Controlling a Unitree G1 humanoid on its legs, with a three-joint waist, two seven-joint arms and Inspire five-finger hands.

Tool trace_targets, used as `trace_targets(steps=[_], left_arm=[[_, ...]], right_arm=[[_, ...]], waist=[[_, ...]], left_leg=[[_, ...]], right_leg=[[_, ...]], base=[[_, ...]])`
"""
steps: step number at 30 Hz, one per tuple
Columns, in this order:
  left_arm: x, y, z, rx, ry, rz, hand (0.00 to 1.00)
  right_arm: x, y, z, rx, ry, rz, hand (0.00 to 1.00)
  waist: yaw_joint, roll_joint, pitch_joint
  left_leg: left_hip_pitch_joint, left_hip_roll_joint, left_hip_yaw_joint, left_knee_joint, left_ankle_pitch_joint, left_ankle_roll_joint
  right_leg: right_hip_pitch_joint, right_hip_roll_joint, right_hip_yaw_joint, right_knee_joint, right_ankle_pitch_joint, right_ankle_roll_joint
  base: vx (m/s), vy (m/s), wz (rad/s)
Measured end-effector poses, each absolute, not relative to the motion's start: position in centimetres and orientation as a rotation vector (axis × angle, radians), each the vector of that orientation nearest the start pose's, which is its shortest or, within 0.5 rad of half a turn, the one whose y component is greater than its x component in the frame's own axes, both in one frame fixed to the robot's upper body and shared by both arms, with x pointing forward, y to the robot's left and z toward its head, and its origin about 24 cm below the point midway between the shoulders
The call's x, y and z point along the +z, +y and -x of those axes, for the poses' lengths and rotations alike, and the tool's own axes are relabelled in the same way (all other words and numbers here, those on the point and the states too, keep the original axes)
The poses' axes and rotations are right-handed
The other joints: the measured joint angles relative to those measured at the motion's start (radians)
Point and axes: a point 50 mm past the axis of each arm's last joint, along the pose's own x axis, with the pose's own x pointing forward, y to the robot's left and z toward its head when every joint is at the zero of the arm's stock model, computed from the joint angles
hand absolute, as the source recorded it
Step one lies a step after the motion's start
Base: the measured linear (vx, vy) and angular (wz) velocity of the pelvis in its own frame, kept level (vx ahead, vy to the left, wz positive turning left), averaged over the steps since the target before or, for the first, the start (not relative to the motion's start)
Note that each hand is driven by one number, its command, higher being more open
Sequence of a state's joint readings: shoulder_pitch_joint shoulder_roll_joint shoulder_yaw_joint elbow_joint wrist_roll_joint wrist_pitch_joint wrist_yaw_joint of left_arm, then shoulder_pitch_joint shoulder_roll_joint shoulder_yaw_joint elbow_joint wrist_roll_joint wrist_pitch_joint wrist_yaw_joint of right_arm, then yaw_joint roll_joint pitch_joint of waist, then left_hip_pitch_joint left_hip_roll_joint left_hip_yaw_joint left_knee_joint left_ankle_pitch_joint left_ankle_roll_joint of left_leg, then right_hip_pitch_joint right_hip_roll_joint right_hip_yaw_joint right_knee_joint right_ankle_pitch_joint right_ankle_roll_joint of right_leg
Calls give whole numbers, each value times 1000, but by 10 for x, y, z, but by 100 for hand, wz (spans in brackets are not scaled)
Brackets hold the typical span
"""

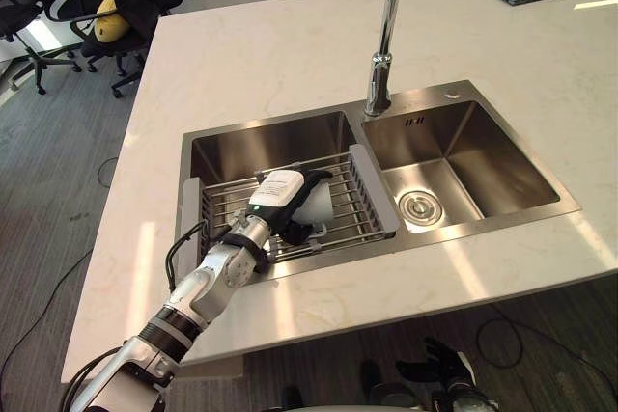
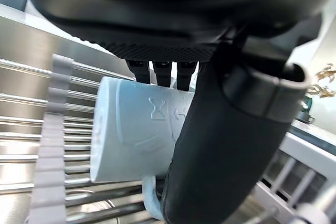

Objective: Walk over to the sink, pick up the cup, carry it to the dishwasher, place the cup inside the dishwasher, then close the dishwasher door

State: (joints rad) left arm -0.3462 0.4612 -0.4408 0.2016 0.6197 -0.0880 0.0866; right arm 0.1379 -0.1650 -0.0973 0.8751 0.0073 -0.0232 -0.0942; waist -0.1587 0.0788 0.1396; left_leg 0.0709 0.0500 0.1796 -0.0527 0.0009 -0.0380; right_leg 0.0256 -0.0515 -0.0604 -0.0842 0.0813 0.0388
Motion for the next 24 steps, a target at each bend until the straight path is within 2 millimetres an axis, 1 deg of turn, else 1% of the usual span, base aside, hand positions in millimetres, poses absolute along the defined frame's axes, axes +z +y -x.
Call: trace_targets(steps=[3,6,10,14,15,24], left_arm=[[75,138,-304,-292,-276,-1131,90],[75,142,-303,-258,-267,-1111,90],[71,143,-300,-203,-249,-1043,90],[70,144,-300,-180,-238,-1018,90],[70,144,-300,-177,-235,-1018,30],[70,148,-300,-159,-227,-1026,30]], right_arm=[[-141,-234,-109,-280,968,148,90],[-141,-231,-110,-278,968,141,90],[-141,-228,-112,-274,963,133,90],[-141,-227,-113,-272,958,130,90],[-141,-227,-113,-272,958,130,90],[-139,-227,-116,-272,945,130,90]], waist=[[3,-2,12],[6,-5,19],[9,-7,21],[11,-8,22],[11,-8,22],[10,-12,22]], left_leg=[[-1,1,0,0,0,0],[-3,2,-2,0,0,0],[-10,2,-5,0,0,0],[-11,2,-6,0,0,0],[-11,2,-6,0,0,0],[-10,3,-7,0,0,1]], right_leg=[[0,0,0,0,0,0],[-2,2,-2,0,-1,0],[-4,2,-6,0,-1,1],[-4,2,-8,0,-1,0],[-4,2,-8,1,-2,0],[-4,3,-8,1,-2,0]], base=[[-25,-9,0],[-11,-5,0],[0,0,0],[-9,-3,0],[-36,-12,0],[-5,-2,0]])
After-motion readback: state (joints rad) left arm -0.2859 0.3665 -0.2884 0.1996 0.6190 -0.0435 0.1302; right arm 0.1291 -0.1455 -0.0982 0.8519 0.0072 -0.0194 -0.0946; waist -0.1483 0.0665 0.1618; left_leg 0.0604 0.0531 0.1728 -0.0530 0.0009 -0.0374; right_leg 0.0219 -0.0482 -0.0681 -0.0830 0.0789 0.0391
